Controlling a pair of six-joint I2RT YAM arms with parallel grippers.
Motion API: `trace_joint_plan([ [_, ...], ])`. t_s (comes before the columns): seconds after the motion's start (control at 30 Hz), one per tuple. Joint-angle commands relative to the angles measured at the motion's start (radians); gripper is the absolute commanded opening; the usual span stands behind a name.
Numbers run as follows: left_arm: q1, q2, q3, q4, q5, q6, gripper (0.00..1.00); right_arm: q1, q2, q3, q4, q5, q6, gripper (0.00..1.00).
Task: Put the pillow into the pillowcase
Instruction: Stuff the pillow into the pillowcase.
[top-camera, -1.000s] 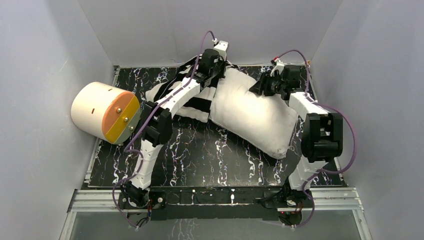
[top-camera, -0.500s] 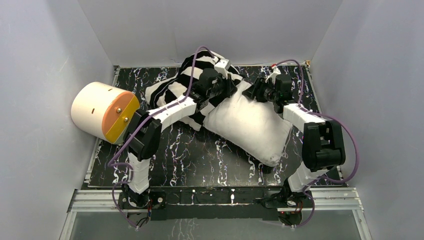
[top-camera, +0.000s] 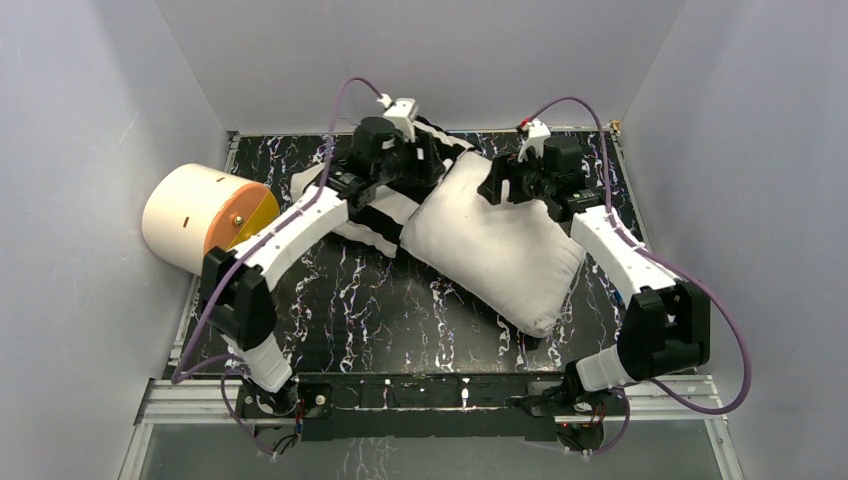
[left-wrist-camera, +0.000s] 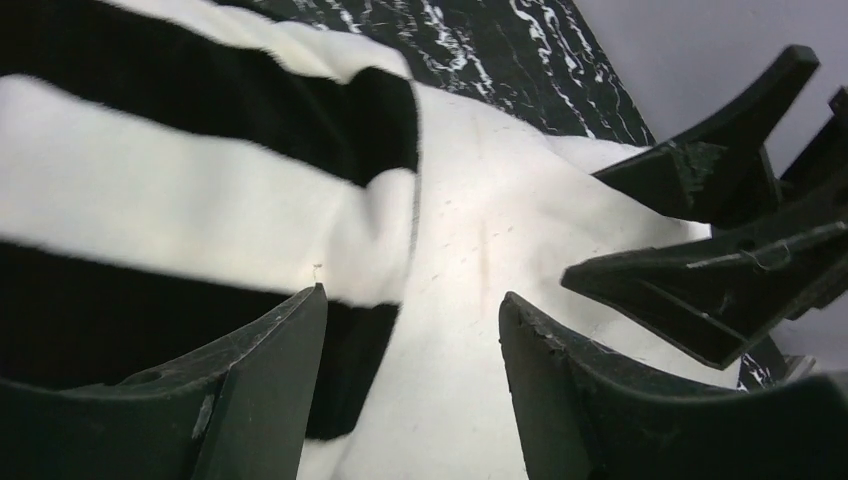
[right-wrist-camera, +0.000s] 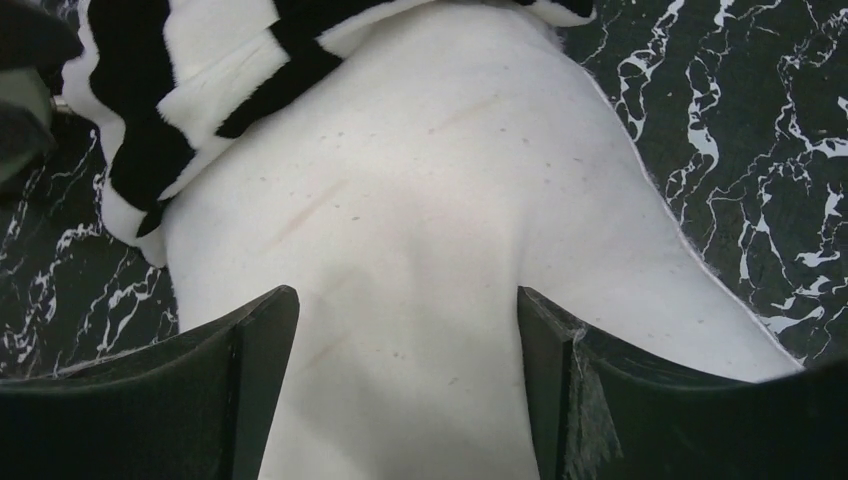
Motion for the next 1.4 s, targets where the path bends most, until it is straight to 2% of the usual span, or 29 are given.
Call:
trace_joint_plan([
  [0.0,0.086,-0.153,-0.067,-0.137,0.028,-0.041,0.63,0.092,-0.067,0.082,-0.144,0.068,-0.174,0.86],
  [0.13,0.132,-0.282,-0.199,-0.144,0.023,-0.064,0.65,0.218,-0.111,0.061,-0.141,0.157,-0.320,0.90],
  [0.3,0.214,-0.388,-0.334,-0.142,0.043,-0.124,0.65,0.432,-0.139,-0.037,-0.010,0.254,-0.505,0.96],
  [0.4,0.264,-0.414,-0.363,-0.151,0.072,-0.146,0.65,0.549,-0.109,-0.055,0.041,0.407,-0.592,0.99],
  [0.47,0.291,-0.419,-0.371,-0.156,0.099,-0.153,0.65,0.605,-0.069,-0.020,0.015,0.521,-0.622,0.99],
  [0.53,0.305,-0.422,-0.379,-0.161,0.106,-0.155,0.64,0.630,-0.028,0.027,-0.032,0.532,-0.644,0.99],
  [0.63,0.325,-0.429,-0.401,-0.159,0.115,-0.163,0.64,0.658,0.008,0.007,0.001,0.551,-0.708,0.99],
  [0.77,0.340,-0.436,-0.440,-0.140,0.143,-0.182,0.64,0.694,0.036,-0.169,0.224,0.598,-0.882,0.99],
  [0.87,0.344,-0.440,-0.466,-0.131,0.148,-0.197,0.64,0.699,0.106,-0.224,0.330,0.647,-0.965,0.99],
  [0.97,0.346,-0.459,-0.516,-0.091,0.146,-0.229,0.64,0.699,0.174,-0.268,0.507,0.769,-1.075,0.98],
  [1.03,0.348,-0.477,-0.536,-0.071,0.147,-0.238,0.64,0.689,0.197,-0.246,0.556,0.810,-1.108,0.87],
  [1.07,0.349,-0.484,-0.538,-0.069,0.148,-0.238,0.64,0.686,0.198,-0.225,0.545,0.812,-1.102,0.67],
  [1.1,0.350,-0.492,-0.532,-0.076,0.148,-0.237,0.64,0.683,0.187,-0.207,0.550,0.814,-1.091,0.40],
  [1.13,0.353,-0.500,-0.514,-0.092,0.146,-0.229,0.64,0.684,0.170,-0.198,0.546,0.802,-1.084,0.23],
  [1.23,0.357,-0.523,-0.415,-0.178,0.132,-0.173,0.65,0.689,0.104,-0.143,0.443,0.745,-1.004,0.00],
  [1.37,0.359,-0.563,-0.270,-0.266,0.091,-0.071,0.65,0.688,0.022,0.052,0.150,0.626,-0.736,0.00],
])
